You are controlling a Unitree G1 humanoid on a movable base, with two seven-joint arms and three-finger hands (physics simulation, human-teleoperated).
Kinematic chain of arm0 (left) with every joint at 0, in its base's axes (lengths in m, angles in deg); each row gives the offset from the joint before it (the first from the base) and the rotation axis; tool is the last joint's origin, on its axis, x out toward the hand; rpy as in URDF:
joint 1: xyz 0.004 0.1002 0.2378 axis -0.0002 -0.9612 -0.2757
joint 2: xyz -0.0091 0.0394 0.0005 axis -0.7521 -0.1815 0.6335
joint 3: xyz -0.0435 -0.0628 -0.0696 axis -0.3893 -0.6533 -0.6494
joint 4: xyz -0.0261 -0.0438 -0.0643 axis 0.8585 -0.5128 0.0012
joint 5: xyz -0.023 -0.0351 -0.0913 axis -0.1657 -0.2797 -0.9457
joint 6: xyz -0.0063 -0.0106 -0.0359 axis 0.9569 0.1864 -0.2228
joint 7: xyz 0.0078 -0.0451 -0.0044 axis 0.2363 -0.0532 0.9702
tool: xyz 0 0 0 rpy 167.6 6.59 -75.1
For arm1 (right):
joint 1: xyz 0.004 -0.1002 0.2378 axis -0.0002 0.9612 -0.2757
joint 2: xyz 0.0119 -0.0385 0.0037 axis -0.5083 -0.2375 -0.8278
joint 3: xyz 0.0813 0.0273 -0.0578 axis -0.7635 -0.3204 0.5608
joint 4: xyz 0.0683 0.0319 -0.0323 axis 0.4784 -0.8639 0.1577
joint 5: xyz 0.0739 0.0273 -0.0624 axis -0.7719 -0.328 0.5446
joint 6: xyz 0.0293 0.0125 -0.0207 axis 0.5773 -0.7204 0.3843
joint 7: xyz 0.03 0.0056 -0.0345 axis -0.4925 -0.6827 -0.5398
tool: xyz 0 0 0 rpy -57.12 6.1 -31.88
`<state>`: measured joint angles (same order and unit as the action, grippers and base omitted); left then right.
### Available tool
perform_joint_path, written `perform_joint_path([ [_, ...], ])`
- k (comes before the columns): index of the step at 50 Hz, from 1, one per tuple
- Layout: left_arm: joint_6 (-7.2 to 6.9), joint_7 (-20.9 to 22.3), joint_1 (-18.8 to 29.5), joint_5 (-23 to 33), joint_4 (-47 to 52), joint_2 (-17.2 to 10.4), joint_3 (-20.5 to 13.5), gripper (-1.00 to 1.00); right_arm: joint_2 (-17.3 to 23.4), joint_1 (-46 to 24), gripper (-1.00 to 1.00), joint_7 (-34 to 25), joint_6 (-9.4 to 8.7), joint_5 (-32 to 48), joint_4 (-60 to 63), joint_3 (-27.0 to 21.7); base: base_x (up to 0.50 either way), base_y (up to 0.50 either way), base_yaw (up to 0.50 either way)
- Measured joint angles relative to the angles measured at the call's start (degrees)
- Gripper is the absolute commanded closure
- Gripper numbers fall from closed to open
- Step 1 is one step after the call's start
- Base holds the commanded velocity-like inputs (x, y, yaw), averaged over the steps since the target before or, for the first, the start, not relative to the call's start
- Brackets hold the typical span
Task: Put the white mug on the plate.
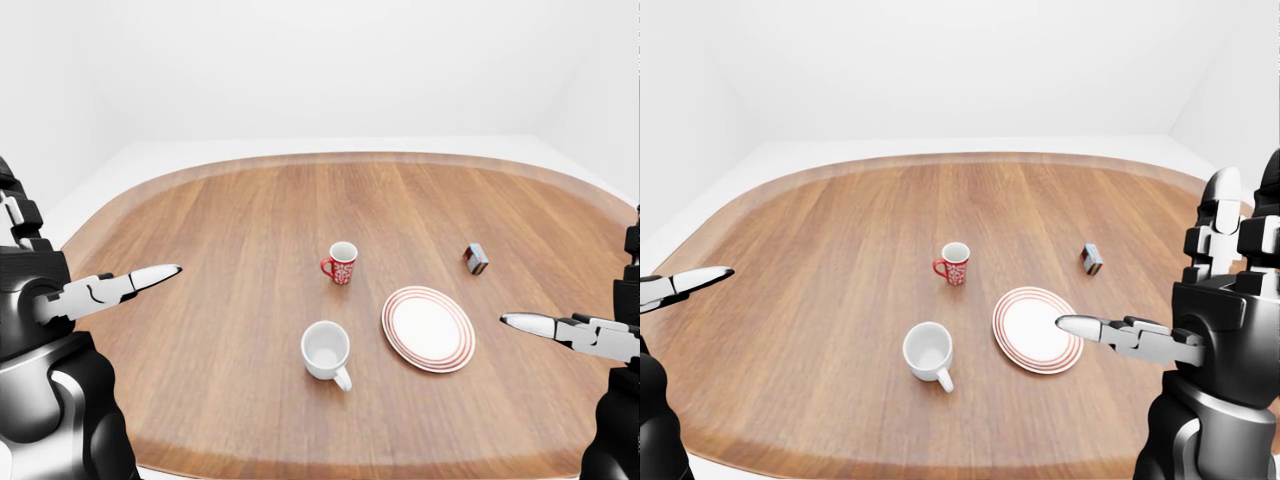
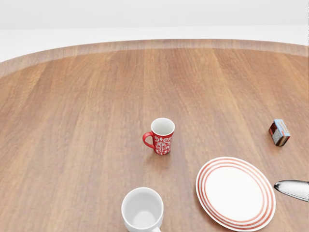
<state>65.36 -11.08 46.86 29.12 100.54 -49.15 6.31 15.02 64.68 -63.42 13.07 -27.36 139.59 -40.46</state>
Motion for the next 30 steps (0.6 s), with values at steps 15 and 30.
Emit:
perform_joint_path([
  [15,0.00,-0.09,0.06,0.10,0.22,-0.04,0.09,-1.00,0.62,-0.60,-1.00,-0.21,0.00,0.37,0.32,0.63,0.00,0.00,0.00],
  [30,0.00,0.11,0.10,0.93,0.28,0.24,0.77,-1.00,9.76,-13.61,-1.00,-5.14,0.00,14.68,-3.54,11.04,0.00,0.00,0.00],
])
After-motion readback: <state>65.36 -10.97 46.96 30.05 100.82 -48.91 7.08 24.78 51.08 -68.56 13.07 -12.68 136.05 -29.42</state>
